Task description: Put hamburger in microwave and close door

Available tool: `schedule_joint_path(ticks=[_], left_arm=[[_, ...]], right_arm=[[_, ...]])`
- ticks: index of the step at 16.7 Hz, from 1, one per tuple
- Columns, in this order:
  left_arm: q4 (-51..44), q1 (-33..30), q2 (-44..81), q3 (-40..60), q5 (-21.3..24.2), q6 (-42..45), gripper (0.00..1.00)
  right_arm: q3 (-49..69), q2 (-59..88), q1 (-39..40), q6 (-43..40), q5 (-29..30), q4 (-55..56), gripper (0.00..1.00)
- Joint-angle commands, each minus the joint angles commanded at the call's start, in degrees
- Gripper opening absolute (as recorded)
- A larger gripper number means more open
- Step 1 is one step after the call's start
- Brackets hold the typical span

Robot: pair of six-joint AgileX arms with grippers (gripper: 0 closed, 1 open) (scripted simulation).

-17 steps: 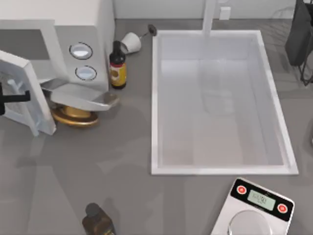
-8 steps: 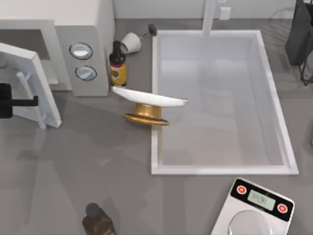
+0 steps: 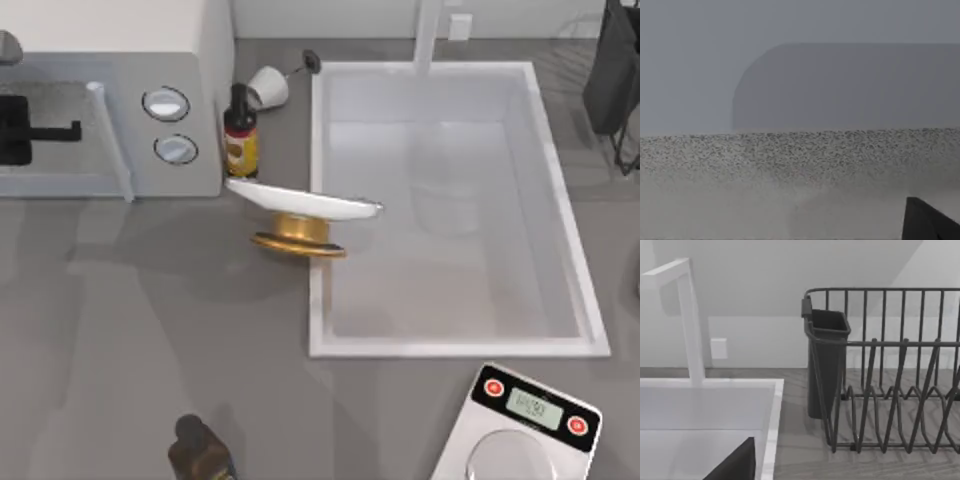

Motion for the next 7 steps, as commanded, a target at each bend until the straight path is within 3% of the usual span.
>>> schedule_joint_path(ticks=[7], left_arm=[[-0.8, -1.4, 9.8, 2.5, -3.1, -2.3, 0.0]], right_arm=[[0.0, 0.0, 0.0, 0.0, 0.0, 0.0, 1.0]])
